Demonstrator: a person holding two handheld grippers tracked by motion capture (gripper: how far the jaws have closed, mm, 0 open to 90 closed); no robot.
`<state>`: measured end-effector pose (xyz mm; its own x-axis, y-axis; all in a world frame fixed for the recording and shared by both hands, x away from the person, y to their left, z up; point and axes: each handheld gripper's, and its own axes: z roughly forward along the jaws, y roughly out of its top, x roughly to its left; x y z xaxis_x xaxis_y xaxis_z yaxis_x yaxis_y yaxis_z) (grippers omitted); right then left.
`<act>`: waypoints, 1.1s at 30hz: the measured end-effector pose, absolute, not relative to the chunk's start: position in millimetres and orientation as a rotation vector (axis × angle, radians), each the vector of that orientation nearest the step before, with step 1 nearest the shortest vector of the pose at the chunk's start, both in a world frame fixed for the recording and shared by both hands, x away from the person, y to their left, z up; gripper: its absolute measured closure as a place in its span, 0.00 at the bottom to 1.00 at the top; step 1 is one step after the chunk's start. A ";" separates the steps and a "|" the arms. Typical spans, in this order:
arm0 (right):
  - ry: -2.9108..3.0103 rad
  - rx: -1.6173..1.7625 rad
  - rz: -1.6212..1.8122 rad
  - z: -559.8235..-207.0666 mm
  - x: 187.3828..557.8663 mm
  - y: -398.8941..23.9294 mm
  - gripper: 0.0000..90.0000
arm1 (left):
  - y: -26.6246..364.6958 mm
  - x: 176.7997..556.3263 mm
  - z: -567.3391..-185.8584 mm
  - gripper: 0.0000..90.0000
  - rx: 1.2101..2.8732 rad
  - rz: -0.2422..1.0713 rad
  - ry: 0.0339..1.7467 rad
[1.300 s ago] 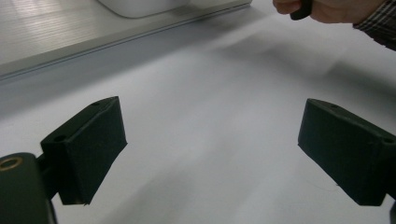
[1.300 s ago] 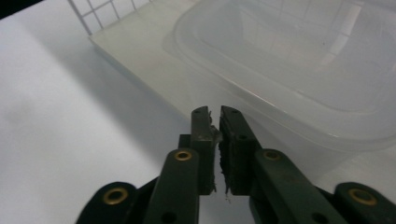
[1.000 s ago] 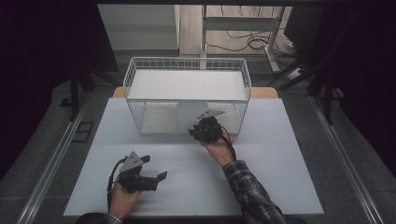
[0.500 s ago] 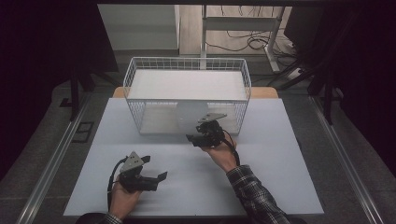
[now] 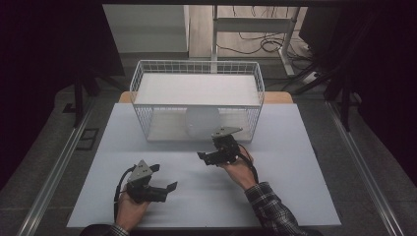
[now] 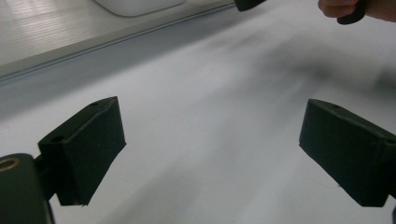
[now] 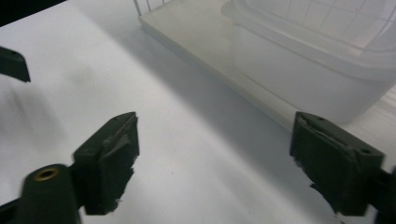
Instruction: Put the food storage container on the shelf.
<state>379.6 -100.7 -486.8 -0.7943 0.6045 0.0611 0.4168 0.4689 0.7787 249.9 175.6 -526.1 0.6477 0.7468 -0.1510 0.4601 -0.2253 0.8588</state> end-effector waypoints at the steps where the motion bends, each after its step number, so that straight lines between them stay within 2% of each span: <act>1: 2.494 0.882 1.229 -486.8 379.6 -100.7 0.16 | 175.6 249.9 -526.1 0.07 1.873 0.362 0.957; 3: 2.492 0.894 1.235 -488.4 375.5 -105.7 0.09 | 175.4 249.8 -526.2 0.07 1.873 0.363 0.957; 11: 2.489 0.886 1.215 -491.2 364.7 -121.0 0.04 | 173.3 248.9 -526.6 0.06 1.888 0.383 0.941; 16: 2.478 0.891 1.253 -485.3 355.1 -135.5 0.03 | 172.0 247.2 -525.9 0.05 1.899 0.400 0.928; 26: 2.467 0.907 1.266 -482.0 336.5 -159.6 0.01 | 185.6 245.0 -520.4 0.04 1.864 0.342 0.940; 33: 2.416 0.918 1.276 -478.3 316.2 -181.7 0.00 | 192.6 238.9 -515.6 0.04 1.884 0.400 0.958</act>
<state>316.2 -181.7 -478.3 -0.7671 0.6384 0.0630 0.4118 0.4148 0.8113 238.9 192.6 -515.6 0.6392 0.7596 -0.1203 0.4488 -0.2414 0.8604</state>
